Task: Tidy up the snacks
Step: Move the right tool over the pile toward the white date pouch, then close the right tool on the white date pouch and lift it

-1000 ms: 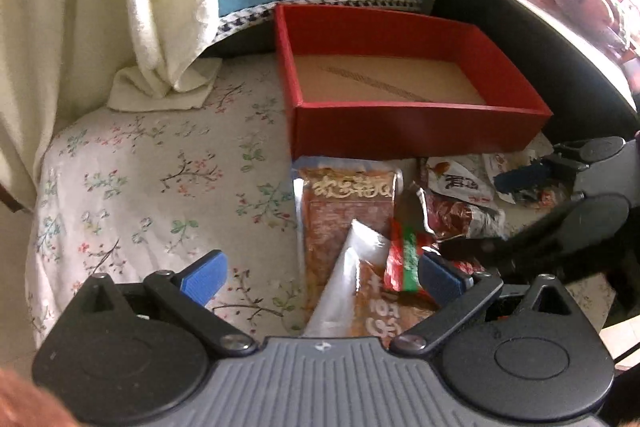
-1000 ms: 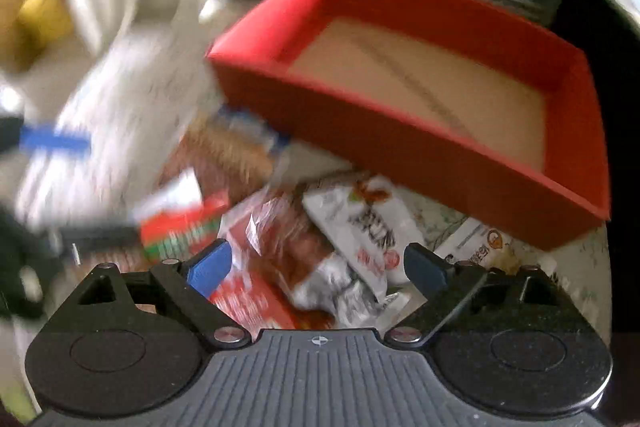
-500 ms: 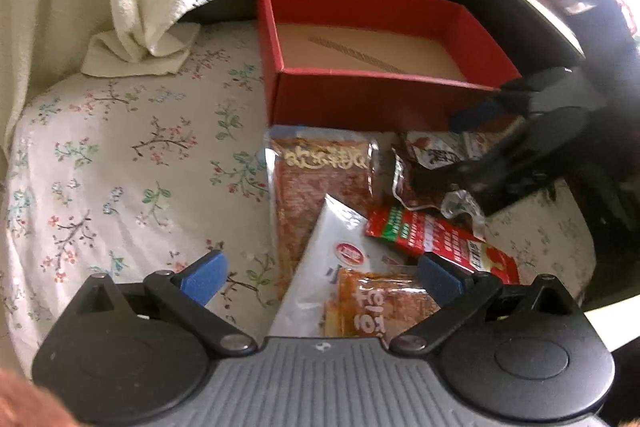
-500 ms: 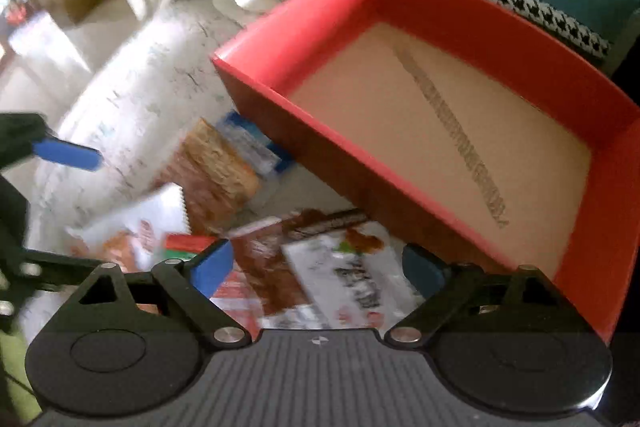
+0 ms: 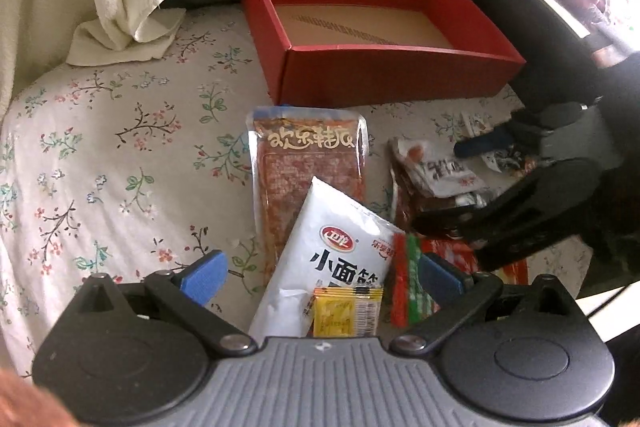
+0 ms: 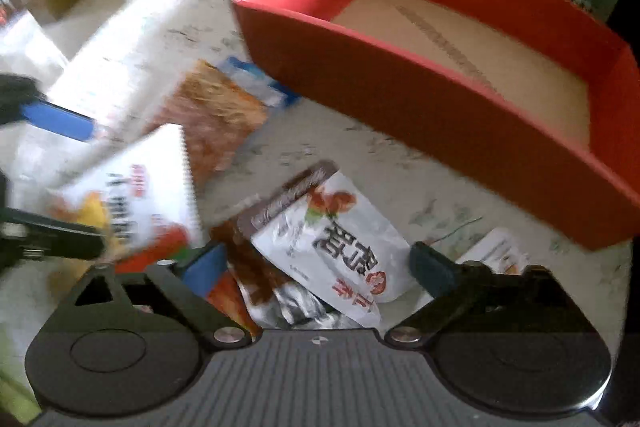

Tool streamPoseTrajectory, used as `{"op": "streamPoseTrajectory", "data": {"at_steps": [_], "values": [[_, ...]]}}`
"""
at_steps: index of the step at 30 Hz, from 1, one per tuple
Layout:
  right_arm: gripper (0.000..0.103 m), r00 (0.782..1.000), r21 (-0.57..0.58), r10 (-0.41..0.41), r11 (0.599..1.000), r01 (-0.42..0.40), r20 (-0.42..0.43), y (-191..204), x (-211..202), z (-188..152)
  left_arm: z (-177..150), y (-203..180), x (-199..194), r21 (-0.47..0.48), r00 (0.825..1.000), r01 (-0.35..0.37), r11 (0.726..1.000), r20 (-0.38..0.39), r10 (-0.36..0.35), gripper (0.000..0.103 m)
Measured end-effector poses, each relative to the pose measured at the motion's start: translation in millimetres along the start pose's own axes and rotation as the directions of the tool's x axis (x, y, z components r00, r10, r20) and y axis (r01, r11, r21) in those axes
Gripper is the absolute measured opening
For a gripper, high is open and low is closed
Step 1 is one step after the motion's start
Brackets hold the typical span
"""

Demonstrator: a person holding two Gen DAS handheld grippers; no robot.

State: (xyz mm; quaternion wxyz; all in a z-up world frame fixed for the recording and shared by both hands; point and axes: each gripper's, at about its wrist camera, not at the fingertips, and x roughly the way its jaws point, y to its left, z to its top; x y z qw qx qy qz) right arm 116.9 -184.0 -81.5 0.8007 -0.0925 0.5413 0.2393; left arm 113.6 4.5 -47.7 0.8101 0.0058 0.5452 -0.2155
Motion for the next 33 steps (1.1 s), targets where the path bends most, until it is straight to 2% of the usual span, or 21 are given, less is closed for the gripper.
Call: {"op": "streamPoseTrajectory", "data": {"at_steps": [1, 3, 4, 6, 9, 11, 13, 17, 19, 20, 21, 22, 24, 25, 28, 30, 32, 33], "values": [[0.083, 1.000, 0.018, 0.024, 1.000, -0.024, -0.002, -3.4, -4.5, 0.6, 0.2, 0.2, 0.4, 0.001, 1.000, -0.002, 1.000, 0.000, 0.002, 0.097], [0.076, 0.999, 0.070, 0.043, 0.997, -0.042, -0.013, -14.7, -10.8, 3.9, 0.3, 0.7, 0.7, -0.003, 1.000, -0.004, 1.000, -0.001, 0.004, 0.097], [0.078, 0.999, 0.060, 0.029, 0.998, -0.028, -0.029, -17.5, -9.3, 5.5, 0.6, 0.9, 0.8, -0.004, 1.000, -0.003, 1.000, -0.002, 0.003, 0.097], [0.086, 0.996, -0.036, 0.004, 0.999, -0.007, -0.091, -16.7, -0.5, 10.7, 1.0, 0.8, 0.6, -0.004, 1.000, -0.003, 1.000, -0.001, 0.003, 0.097], [0.099, 0.989, -0.103, 0.000, 0.995, -0.016, -0.148, -5.2, 22.7, 28.8, 1.2, 0.3, 1.5, -0.003, 1.000, -0.001, 1.000, -0.006, 0.001, 0.097], [0.099, 0.992, -0.146, -0.004, 0.989, -0.015, -0.125, -6.4, 25.0, 35.9, 1.4, 0.4, 1.7, -0.003, 1.000, 0.003, 1.000, -0.008, -0.003, 0.097], [0.101, 0.995, -0.098, -0.002, 0.995, -0.008, -0.099, -16.7, 32.4, 41.5, 1.4, 1.0, 1.8, -0.001, 1.000, 0.005, 1.000, -0.009, -0.005, 0.097], [0.095, 0.993, -0.028, -0.036, 0.999, 0.033, -0.116, -10.6, 21.5, 28.2, 2.5, 3.4, -0.1, -0.011, 1.000, 0.007, 1.000, -0.004, -0.007, 0.097], [0.081, 0.992, -0.014, -0.027, 1.000, 0.025, -0.125, -6.1, 7.0, 15.6, 2.5, 2.1, -7.7, -0.009, 0.999, 0.013, 1.000, 0.035, -0.012, 0.097], [0.078, 0.992, 0.003, -0.025, 1.000, 0.026, -0.127, -7.8, 2.1, 13.0, 1.8, -0.3, -13.3, 0.008, 0.998, 0.014, 1.000, 0.064, -0.015, 0.097], [0.069, 0.992, 0.046, -0.014, 0.999, 0.020, -0.128, -13.1, -2.2, 13.3, 0.6, -4.4, -19.3, 0.038, 0.995, 0.014, 0.999, 0.095, -0.017, 0.097], [0.053, 0.992, 0.103, -0.011, 0.994, 0.024, -0.124, -20.0, -5.8, 14.0, -1.0, -9.2, -24.0, 0.072, 0.993, 0.010, 0.997, 0.120, -0.019, 0.097], [0.046, 0.993, 0.194, 0.028, 0.981, -0.006, -0.112, -32.1, -13.2, 14.3, -7.6, -22.3, -32.9, 0.168, 0.986, 0.011, 0.986, 0.163, -0.039, 0.097], [0.044, 0.994, 0.205, 0.029, 0.979, -0.007, -0.106, -31.8, -11.8, 15.9, -11.7, -28.5, -36.2, 0.217, 0.983, 0.020, 0.976, 0.175, -0.059, 0.097], [0.044, 0.997, 0.183, -0.019, 0.983, 0.034, -0.079, -22.8, -13.9, 13.2, -28.0, -50.3, -40.8, 0.353, 0.979, 0.037, 0.935, 0.173, -0.104, 0.097], [0.039, 0.997, 0.180, -0.045, 0.982, 0.055, -0.063, -11.5, -11.7, 13.5, -41.0, -63.7, -43.2, 0.425, 0.979, 0.048, 0.904, 0.161, -0.128, 0.097], [0.048, 0.994, 0.151, -0.082, 0.984, 0.091, -0.066, -3.7, -13.0, 10.3, -49.6, -73.7, -45.4, 0.460, 0.977, 0.060, 0.886, 0.153, -0.146, 0.097], [0.057, 0.993, 0.145, -0.101, 0.983, 0.109, -0.061, -1.8, -10.4, 10.5, -52.5, -77.3, -45.9, 0.471, 0.976, 0.066, 0.880, 0.151, -0.154, 0.097]]}}
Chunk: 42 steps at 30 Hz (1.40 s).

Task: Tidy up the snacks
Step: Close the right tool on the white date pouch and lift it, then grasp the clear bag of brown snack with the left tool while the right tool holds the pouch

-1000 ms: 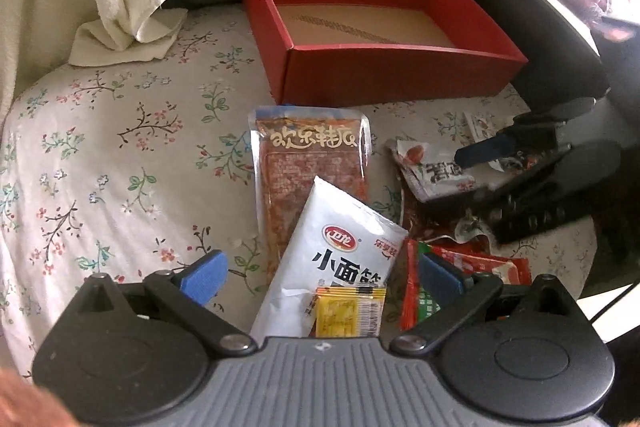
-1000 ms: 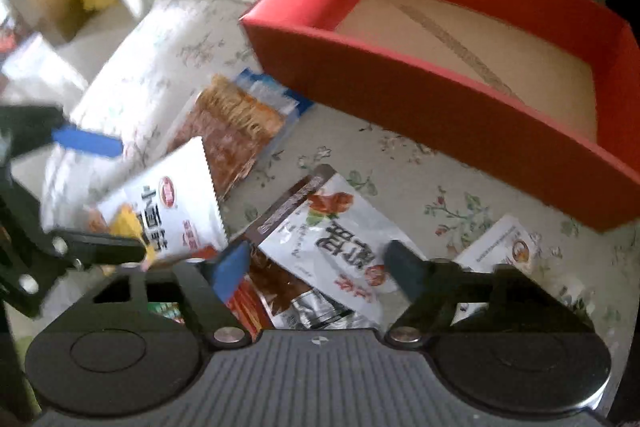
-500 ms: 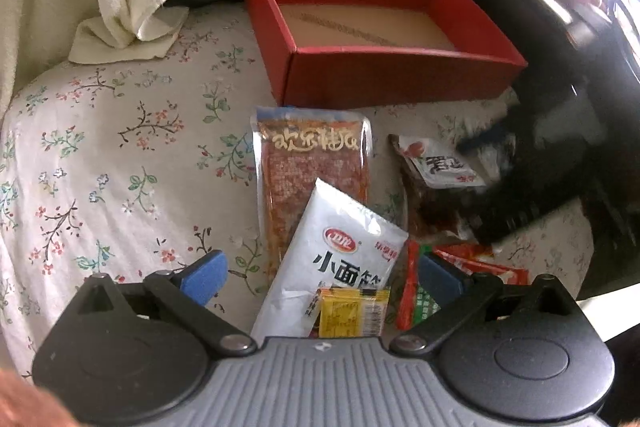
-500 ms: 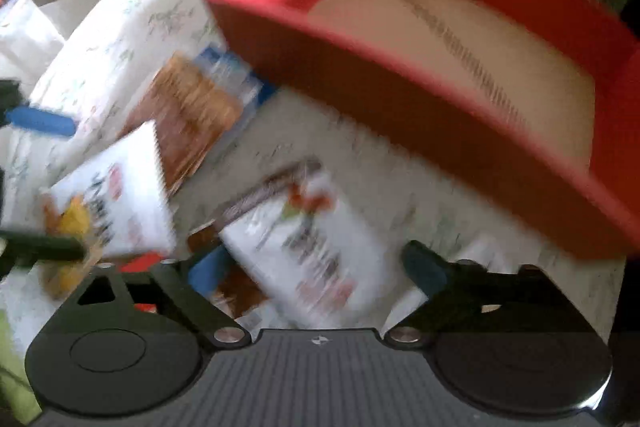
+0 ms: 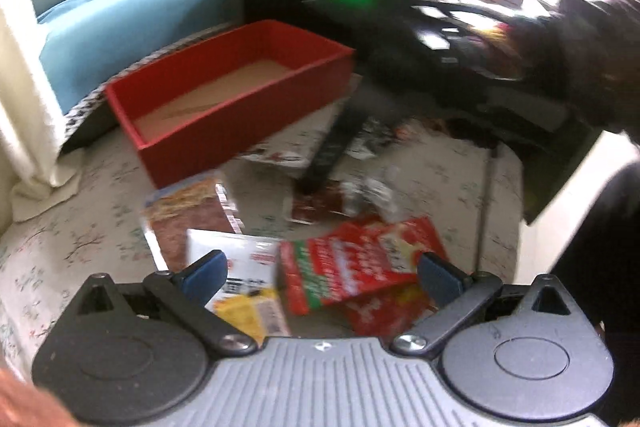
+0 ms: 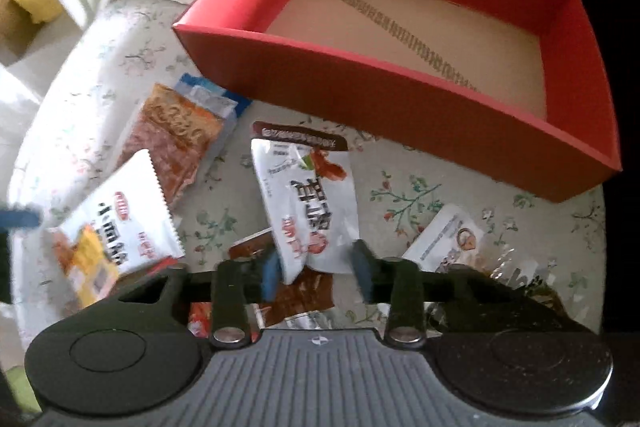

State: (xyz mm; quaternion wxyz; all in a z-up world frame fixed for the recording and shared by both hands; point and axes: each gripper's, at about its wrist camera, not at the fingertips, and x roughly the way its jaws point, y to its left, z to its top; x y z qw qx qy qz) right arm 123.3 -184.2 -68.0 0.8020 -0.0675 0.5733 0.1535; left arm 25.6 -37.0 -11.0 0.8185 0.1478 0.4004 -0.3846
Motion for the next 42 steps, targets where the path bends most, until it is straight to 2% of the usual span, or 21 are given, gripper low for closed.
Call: {"op": "streamPoseTrajectory", "data": {"at_steps": [1, 3, 6, 8, 9, 11, 12, 14, 16, 20, 24, 27, 30, 34, 36, 37, 39, 42], "values": [[0.072, 1.000, -0.006, -0.007, 1.000, 0.007, 0.000, -3.6, -2.2, 2.5, -0.4, -2.8, -0.5, 0.006, 1.000, 0.002, 1.000, 0.003, -0.002, 0.097], [0.082, 1.000, 0.013, -0.003, 1.000, 0.003, 0.004, -9.3, 7.0, 12.9, 0.7, -3.8, 0.1, 0.010, 1.000, 0.000, 1.000, 0.000, 0.000, 0.097], [0.083, 0.999, 0.045, 0.037, 0.998, -0.038, 0.018, -9.2, 18.4, 27.3, 2.9, 3.4, 1.0, -0.022, 1.000, 0.014, 1.000, -0.010, -0.014, 0.097], [0.090, 0.997, 0.062, 0.075, 0.995, -0.074, -0.004, -10.9, 25.9, 35.6, 3.0, 8.2, 1.6, -0.047, 0.999, 0.028, 0.998, -0.017, -0.029, 0.097], [0.091, 0.999, 0.056, 0.052, 0.997, -0.053, 0.006, -10.1, 29.0, 37.9, 2.6, 10.0, 1.8, -0.052, 0.999, 0.033, 0.998, -0.020, -0.034, 0.097], [0.089, 1.000, 0.020, -0.007, 1.000, 0.007, 0.008, -6.0, 34.6, 42.0, 0.7, 13.2, 3.5, -0.053, 0.999, 0.025, 0.998, -0.029, -0.027, 0.097], [0.084, 1.000, 0.024, -0.016, 1.000, 0.015, 0.008, -6.4, 33.0, 41.5, 0.8, 14.5, 4.7, -0.057, 0.999, 0.020, 0.998, -0.035, -0.022, 0.097], [0.064, 0.999, 0.048, -0.039, 0.998, 0.038, 0.016, -14.0, 27.5, 40.9, 1.5, 16.8, 5.9, -0.066, 0.999, 0.031, 0.997, -0.042, -0.033, 0.097], [0.058, 1.000, 0.121, 0.004, 0.993, -0.006, 0.017, -28.5, 21.4, 37.3, 1.3, 14.5, 3.2, -0.055, 0.999, 0.036, 0.998, -0.035, -0.038, 0.097], [0.056, 0.999, 0.186, 0.011, 0.982, -0.019, 0.045, -36.8, 14.9, 19.9, -0.5, 2.0, -1.6, 0.014, 0.999, 0.035, 0.999, -0.017, -0.035, 0.097], [0.055, 0.992, 0.264, 0.032, 0.962, -0.064, 0.121, -39.8, -0.7, -3.1, -2.4, -10.2, -11.5, 0.076, 0.997, 0.072, 0.994, -0.001, -0.072, 0.097], [0.055, 0.983, 0.277, 0.050, 0.956, -0.098, 0.177, -36.8, -18.9, -16.5, -7.4, -22.8, -15.8, 0.122, 0.992, 0.124, 0.985, -0.034, -0.121, 0.097], [0.055, 0.971, 0.290, 0.074, 0.947, -0.139, 0.226, -41.3, -31.8, -23.2, -15.2, -46.1, -16.0, 0.251, 0.989, 0.134, 0.959, -0.099, -0.113, 0.097], [0.055, 0.962, 0.286, 0.095, 0.943, -0.169, 0.258, -41.6, -37.0, -24.3, -28.2, -77.9, -8.6, 0.459, 0.982, 0.138, 0.878, -0.180, -0.060, 0.097], [0.055, 0.954, 0.282, 0.106, 0.941, -0.187, 0.281, -42.4, -47.8, -30.0, -33.7, -84.4, 1.0, 0.494, 0.973, 0.164, 0.854, -0.226, -0.056, 0.097], [0.055, 0.948, 0.283, 0.111, 0.938, -0.199, 0.298, -43.5, -55.4, -34.3, -34.9, -85.6, 6.3, 0.498, 0.967, 0.167, 0.851, -0.249, -0.045, 0.096], [0.055, 0.924, 0.294, 0.129, 0.924, -0.244, 0.360, -48.8, -76.0, -48.2, -33.3, -83.0, 8.3, 0.468, 0.962, 0.177, 0.866, -0.267, -0.053, 0.096], [0.056, 0.887, 0.314, 0.125, 0.906, -0.285, 0.445, -60.2, -103.5, -72.9, -22.7, -72.3, -7.8, 0.350, 0.963, 0.199, 0.916, -0.241, -0.117, 0.096]]}}
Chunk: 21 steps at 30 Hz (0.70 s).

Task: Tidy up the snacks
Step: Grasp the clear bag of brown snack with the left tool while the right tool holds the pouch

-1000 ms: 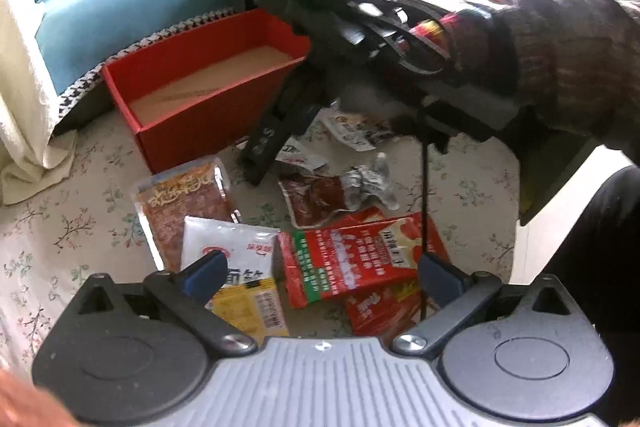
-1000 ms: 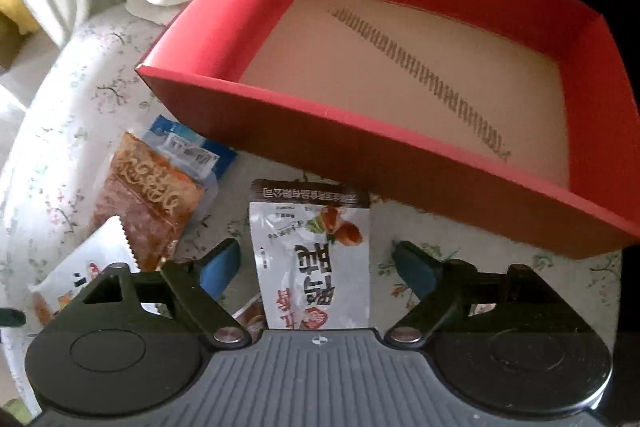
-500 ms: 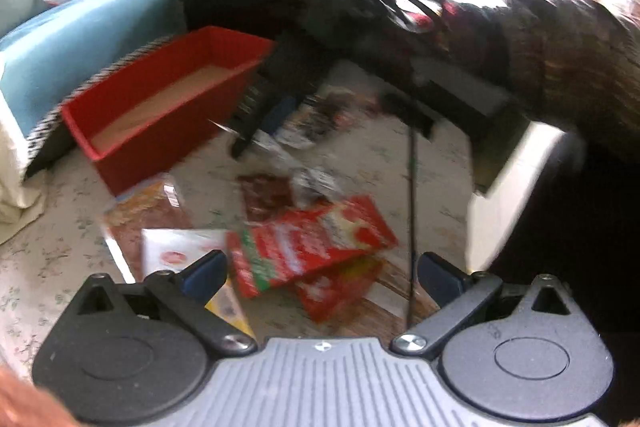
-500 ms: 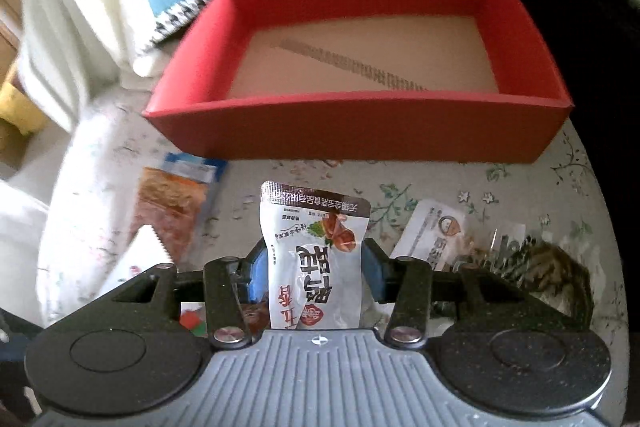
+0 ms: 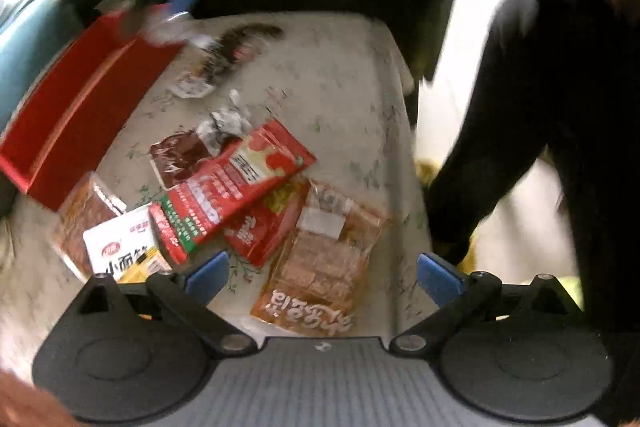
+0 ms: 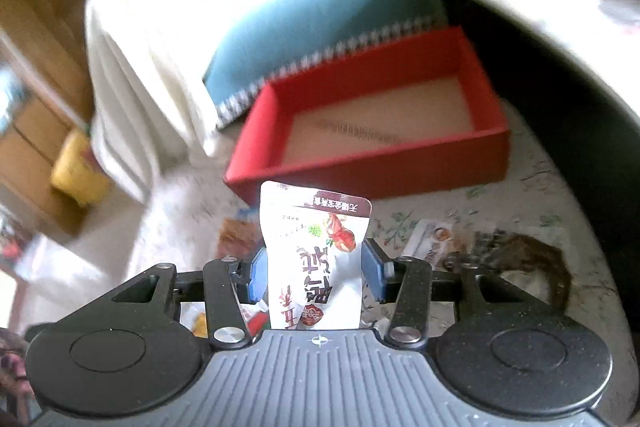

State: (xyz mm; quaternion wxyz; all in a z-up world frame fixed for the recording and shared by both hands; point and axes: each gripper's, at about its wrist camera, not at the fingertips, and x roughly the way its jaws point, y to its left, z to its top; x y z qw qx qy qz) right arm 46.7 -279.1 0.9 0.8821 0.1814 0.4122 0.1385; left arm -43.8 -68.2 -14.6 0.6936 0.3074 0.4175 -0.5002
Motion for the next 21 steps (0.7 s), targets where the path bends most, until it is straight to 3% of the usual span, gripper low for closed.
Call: {"op": "streamPoseTrajectory", "data": {"at_steps": [3, 7, 10, 12, 14, 16, 21], "values": [[0.056, 0.998, 0.061, -0.048, 0.997, 0.044, 0.052, -21.0, -21.3, -7.3, 4.2, 12.1, -23.8, -0.123, 0.995, 0.013, 0.992, 0.096, -0.001, 0.096], [0.056, 0.991, 0.102, -0.110, 0.990, 0.101, 0.078, -38.2, -37.6, -17.6, 8.6, 31.0, -41.0, -0.268, 0.975, 0.086, 0.960, 0.219, -0.027, 0.096], [0.056, 0.986, 0.129, -0.120, 0.986, 0.105, 0.116, -43.1, -53.7, -27.1, 7.2, 48.0, -26.9, -0.395, 0.977, 0.075, 0.916, 0.213, 0.012, 0.096], [0.056, 0.984, 0.155, -0.106, 0.984, 0.083, 0.146, -45.0, -65.5, -33.9, 4.5, 51.9, -6.5, -0.444, 0.989, -0.004, 0.896, 0.133, 0.070, 0.095], [0.057, 0.980, 0.167, -0.094, 0.984, 0.065, 0.174, -46.4, -74.5, -37.5, 2.6, 42.8, 13.3, -0.392, 0.991, -0.090, 0.915, 0.061, 0.123, 0.093], [0.057, 0.979, 0.182, -0.075, 0.983, 0.040, 0.192, -47.4, -81.2, -42.4, 0.9, 30.4, 29.0, -0.323, 0.990, -0.130, 0.937, 0.014, 0.142, 0.093], [0.057, 0.991, 0.138, -0.066, 0.989, 0.049, 0.120, -33.6, -71.9, -60.1, 5.8, 6.2, 48.4, -0.186, 0.996, -0.093, 0.978, -0.027, 0.090, 0.093]]}}
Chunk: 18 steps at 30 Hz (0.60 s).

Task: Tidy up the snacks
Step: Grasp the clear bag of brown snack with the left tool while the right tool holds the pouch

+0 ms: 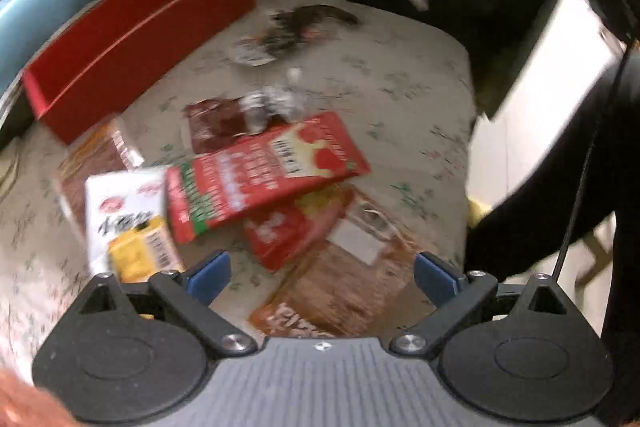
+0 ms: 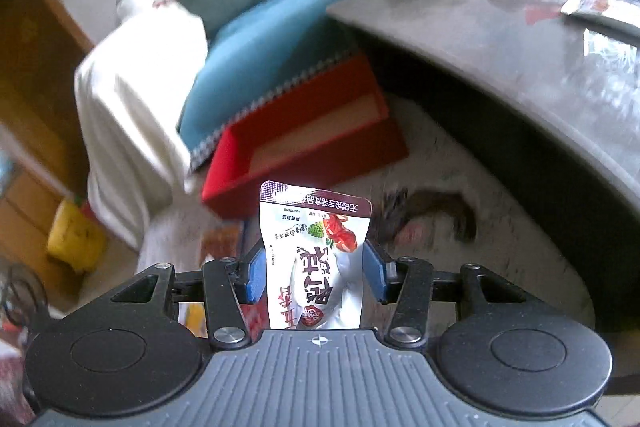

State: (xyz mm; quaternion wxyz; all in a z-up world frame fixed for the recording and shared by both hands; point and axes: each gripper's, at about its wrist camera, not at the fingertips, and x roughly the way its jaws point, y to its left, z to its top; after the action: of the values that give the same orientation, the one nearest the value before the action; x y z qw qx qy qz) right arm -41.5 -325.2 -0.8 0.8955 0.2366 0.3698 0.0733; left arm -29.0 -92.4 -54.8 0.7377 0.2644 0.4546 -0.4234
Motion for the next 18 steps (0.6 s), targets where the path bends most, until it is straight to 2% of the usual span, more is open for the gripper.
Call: {"op": "streamPoseTrajectory", "data": {"at_steps": [4, 9, 12, 16, 18], "values": [[0.057, 0.999, -0.015, -0.002, 1.000, 0.002, -0.046, 4.0, 8.9, -3.3, 3.5, -17.5, 16.3, 0.119, 0.997, 0.061, 0.991, -0.058, -0.055, 0.093], [0.058, 0.997, -0.028, -0.009, 1.000, 0.007, -0.079, 7.9, 16.7, -7.1, 4.8, -29.8, 48.0, 0.197, 0.991, 0.048, 0.979, -0.135, -0.022, 0.093], [0.058, 0.994, -0.045, -0.015, 0.999, 0.010, -0.107, 10.8, 23.4, -9.3, 5.1, -33.9, 54.1, 0.205, 0.992, 0.004, 0.979, -0.127, 0.023, 0.083], [0.058, 0.992, -0.060, -0.019, 0.998, 0.012, -0.125, 15.0, 28.8, -8.6, 2.4, -36.9, 50.0, 0.210, 0.992, -0.033, 0.977, -0.111, 0.057, 0.061], [0.058, 0.991, -0.070, -0.021, 0.997, 0.012, -0.130, 18.4, 30.6, -8.6, 0.4, -33.9, 44.1, 0.171, 0.992, -0.027, 0.985, -0.114, 0.047, 0.055]]}}
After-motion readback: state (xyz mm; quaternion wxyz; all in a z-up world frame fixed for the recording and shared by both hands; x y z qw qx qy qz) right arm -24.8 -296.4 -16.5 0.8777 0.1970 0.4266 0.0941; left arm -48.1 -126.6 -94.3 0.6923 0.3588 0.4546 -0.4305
